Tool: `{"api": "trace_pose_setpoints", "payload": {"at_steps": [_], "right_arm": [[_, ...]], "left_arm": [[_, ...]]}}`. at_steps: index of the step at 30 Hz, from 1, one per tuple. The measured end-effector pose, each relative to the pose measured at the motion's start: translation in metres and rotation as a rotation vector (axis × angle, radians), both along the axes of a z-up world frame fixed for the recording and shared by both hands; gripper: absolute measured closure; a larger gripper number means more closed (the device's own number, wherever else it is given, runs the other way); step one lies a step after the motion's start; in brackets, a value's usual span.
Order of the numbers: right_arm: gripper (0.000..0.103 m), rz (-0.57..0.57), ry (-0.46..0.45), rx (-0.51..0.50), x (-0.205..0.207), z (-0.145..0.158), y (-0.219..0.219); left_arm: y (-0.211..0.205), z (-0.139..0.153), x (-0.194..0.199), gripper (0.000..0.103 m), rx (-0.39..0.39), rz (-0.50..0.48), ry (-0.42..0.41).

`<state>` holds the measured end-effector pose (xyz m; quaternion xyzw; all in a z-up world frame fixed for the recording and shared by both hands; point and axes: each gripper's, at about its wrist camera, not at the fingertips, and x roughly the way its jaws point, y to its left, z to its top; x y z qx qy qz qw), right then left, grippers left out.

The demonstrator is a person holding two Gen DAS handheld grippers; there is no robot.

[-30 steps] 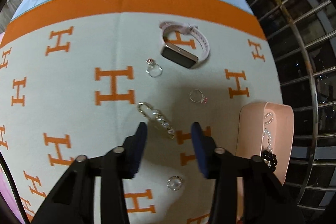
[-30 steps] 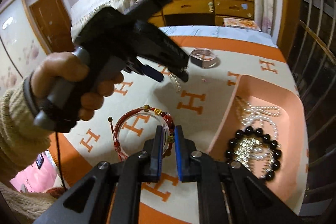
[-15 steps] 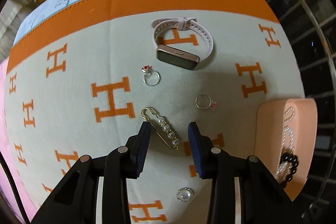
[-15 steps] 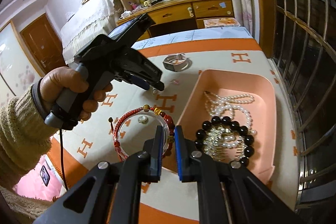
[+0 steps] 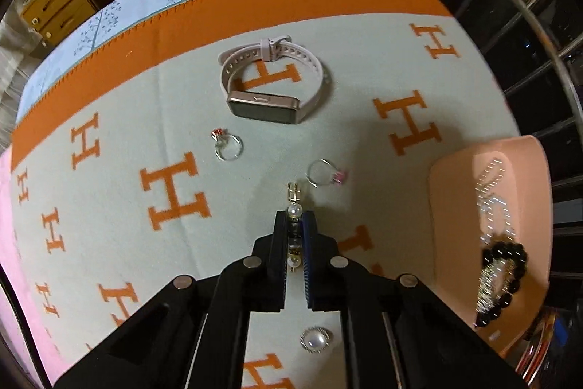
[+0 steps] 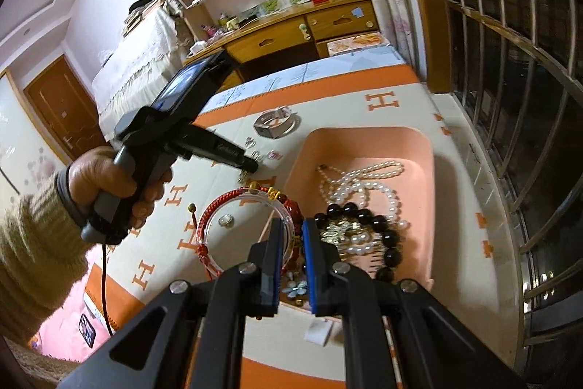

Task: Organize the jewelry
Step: 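Carry the red bracelet toward the tray with the right tool while the left tool grasps the pearl safety pin, then open both tools over the tray, dropping the red bracelet and the safety pin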

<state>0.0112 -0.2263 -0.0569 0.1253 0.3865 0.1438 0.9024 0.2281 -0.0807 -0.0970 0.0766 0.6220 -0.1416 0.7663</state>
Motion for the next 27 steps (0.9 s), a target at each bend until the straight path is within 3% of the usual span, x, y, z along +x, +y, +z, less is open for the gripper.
{"api": "trace_pose_setpoints", "payload": {"at_steps": [6,13,15,24,27], "right_arm": [[0.093,-0.125,-0.020,0.013,0.001,0.009,-0.027],[0.093,-0.313,-0.041,-0.062,0.007,0.014,-0.045],[0.093,-0.332,-0.036,-0.079,0.013,0.012,-0.047],[0.092,-0.356,0.032,-0.111,0.048,-0.009,-0.051],[0.092,-0.339,0.052,-0.123,0.058,-0.016,-0.046]], "left_arm": [[-0.002,0.043,-0.027,0.098,-0.102,-0.033,-0.057],[-0.028,0.099,-0.071,0.098,-0.274,-0.116,-0.124],[-0.043,0.101,-0.080,0.098,-0.299,-0.145,-0.121],[-0.079,0.055,-0.085,0.097,-0.301,-0.180,-0.030],[-0.078,0.053,-0.086,0.078,-0.280,-0.180,-0.049]]}}
